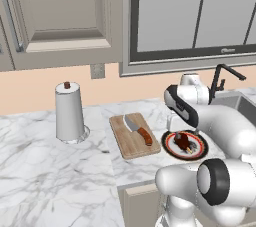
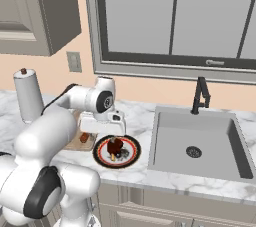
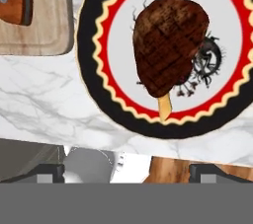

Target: Pick up the knife from the drawer and place it on the cutting board. Then place the meat from the plate to the cutting board.

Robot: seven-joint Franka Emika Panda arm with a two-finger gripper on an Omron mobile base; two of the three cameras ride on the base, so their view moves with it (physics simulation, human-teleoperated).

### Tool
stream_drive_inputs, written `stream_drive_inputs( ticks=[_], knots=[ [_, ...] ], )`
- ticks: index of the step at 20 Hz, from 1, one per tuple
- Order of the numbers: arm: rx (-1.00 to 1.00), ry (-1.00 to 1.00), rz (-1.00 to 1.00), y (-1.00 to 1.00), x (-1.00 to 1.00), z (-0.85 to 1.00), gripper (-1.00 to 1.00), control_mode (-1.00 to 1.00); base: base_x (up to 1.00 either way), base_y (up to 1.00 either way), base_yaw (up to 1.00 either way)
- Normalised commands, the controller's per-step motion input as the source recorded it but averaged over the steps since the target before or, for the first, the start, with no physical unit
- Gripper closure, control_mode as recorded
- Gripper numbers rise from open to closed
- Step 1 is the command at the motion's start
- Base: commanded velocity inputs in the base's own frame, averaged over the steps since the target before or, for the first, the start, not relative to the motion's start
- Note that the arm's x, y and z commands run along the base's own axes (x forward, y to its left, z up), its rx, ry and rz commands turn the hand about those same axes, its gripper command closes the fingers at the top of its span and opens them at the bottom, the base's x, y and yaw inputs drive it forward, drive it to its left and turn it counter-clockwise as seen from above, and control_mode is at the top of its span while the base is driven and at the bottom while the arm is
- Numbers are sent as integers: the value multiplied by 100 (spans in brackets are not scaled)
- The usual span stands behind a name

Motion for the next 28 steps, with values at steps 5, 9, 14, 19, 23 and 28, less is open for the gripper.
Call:
stream_drive_inputs(
  ticks=[5,9,14,19,23,28],
  knots=[
    [0,0,13,-18,17,-26,-100,-100,0,0,0],
    [0,0,16,-7,35,-26,-100,-100,0,0,0],
    [4,1,14,0,40,-21,-100,-100,0,0,0],
    [8,0,12,0,39,-13,-100,-100,0,0,0],
    [2,3,2,-2,19,-18,-100,-100,0,0,0],
    [0,7,0,-5,2,-26,-100,-100,0,0,0]
  ],
)
